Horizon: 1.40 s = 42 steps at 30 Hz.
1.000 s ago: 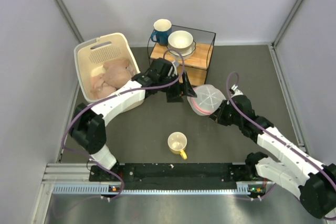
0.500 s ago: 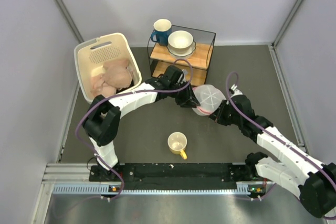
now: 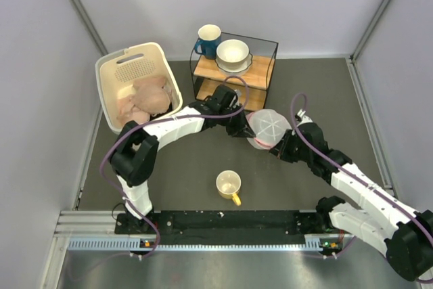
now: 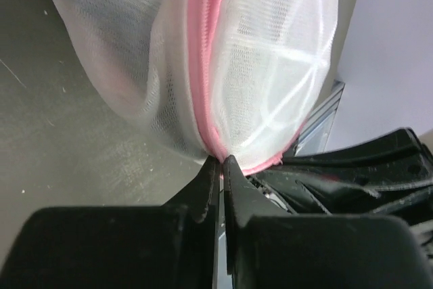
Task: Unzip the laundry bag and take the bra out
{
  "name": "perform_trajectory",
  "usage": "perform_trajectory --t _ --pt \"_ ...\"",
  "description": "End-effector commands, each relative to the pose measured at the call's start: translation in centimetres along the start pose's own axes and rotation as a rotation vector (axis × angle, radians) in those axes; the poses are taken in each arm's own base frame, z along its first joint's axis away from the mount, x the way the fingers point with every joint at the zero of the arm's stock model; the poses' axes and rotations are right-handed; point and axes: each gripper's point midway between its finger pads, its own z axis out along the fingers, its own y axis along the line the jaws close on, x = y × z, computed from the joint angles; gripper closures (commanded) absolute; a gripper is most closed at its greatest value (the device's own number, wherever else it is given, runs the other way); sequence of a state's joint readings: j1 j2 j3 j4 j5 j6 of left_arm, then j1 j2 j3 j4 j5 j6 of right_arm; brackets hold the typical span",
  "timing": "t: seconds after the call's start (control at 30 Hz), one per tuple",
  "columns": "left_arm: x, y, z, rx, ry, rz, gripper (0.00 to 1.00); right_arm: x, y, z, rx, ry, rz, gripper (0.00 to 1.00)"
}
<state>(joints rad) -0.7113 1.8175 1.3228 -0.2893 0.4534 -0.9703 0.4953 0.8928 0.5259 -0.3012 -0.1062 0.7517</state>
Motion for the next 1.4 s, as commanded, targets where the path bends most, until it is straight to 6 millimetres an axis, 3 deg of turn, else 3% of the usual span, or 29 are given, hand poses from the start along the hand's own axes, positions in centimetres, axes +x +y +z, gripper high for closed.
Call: perform_trajectory --t 0.0,0.27,0.43,0.73,1.0,1.2,1.37 --pt "-1.8 -0.5 0.0 0.020 -0.038 0.031 1.00 -1.5 1.4 -0.9 -0.027 -0.043 -0.041 1.00" --pt "-3.5 -1.2 -3.8 0.029 -0.080 0.117 1.00 -0.8 -2.2 -1.4 0.085 -0.049 -0.098 1.00" --pt "-4.2 -2.0 -3.9 0.030 -0.075 0.154 1.00 -1.1 -1.3 -2.4 0.055 -0.053 -0.109 1.00" --pt "-7.8 -3.7 -3.9 0.035 -0.115 0.204 1.00 0.1 1.3 -4.6 -0.031 -0.010 -0.074 1.00" --pt "-7.8 -3.2 -7.0 0.029 -0.094 0.306 1.00 -1.8 -2.3 -4.2 0.131 -0.073 -0.161 1.00" --pt "-7.4 -2.3 -6.9 0.014 -0.059 0.388 1.00 -2.2 -3.6 -3.2 0.169 -0.054 -0.220 1.00" --pt "-8.3 -0.6 -6.9 -0.016 -0.051 0.393 1.00 -2.3 -4.1 -3.5 0.170 -0.064 -0.233 1.00"
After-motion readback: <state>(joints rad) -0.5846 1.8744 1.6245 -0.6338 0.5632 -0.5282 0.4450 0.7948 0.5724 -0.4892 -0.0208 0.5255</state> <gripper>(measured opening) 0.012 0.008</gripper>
